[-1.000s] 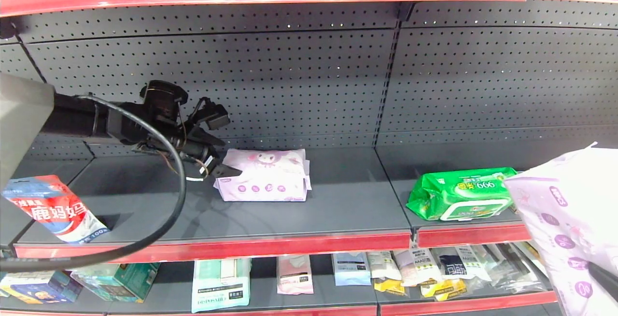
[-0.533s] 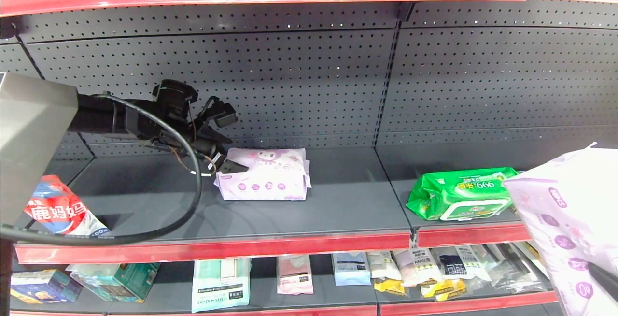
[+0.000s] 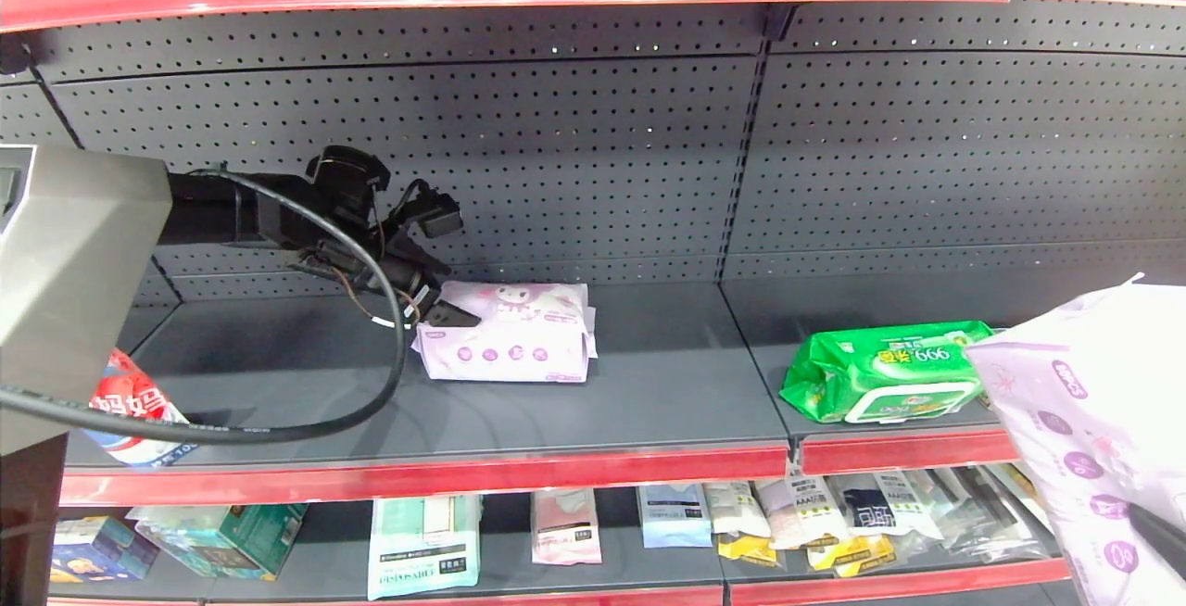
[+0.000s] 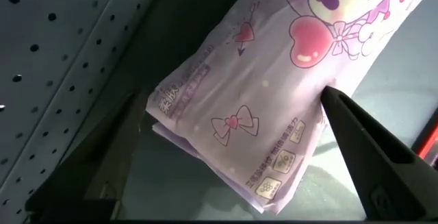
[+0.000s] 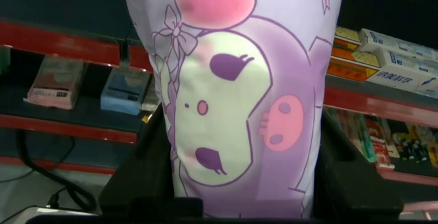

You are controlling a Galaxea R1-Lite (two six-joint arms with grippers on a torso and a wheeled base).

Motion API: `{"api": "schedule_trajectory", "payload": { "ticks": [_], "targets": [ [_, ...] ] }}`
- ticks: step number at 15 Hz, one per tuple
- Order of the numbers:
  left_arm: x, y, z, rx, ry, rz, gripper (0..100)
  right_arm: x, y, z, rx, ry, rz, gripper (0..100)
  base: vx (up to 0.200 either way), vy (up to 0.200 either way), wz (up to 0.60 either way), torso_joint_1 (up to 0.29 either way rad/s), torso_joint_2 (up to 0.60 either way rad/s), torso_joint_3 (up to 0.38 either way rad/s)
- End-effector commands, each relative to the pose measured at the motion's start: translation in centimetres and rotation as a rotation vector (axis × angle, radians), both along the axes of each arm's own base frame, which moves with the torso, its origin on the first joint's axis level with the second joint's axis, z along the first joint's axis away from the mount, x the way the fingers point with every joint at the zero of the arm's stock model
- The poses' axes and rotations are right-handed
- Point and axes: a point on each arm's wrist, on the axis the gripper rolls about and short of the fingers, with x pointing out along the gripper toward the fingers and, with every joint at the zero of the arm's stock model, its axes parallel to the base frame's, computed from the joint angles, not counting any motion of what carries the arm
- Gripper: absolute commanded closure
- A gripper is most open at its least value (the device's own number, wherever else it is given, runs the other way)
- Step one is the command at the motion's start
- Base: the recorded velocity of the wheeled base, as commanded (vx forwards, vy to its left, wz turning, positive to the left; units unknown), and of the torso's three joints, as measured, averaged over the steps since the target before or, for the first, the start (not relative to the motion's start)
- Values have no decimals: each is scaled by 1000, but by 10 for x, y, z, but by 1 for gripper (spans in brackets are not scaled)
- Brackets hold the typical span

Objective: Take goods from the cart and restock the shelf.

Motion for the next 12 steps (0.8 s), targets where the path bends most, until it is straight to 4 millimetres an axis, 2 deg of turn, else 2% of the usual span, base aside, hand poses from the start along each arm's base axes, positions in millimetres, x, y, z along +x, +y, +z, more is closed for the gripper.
{"api": "schedule_trajectory", "payload": {
  "ticks": [1,8,12],
  "targets": [
    [4,-3,-4,0,3,-6,0,1,0,0,-3,2,1,100,0,0,0,0,0,0],
    [9,-16,-23,2,52,-36,0,0,0,1,-10,-1,3,100,0,0,0,0,0,0],
    [10,-15,-15,-12,44,-40,0,1,0,-1,-12,7,4,100,0,0,0,0,0,0]
  ]
}}
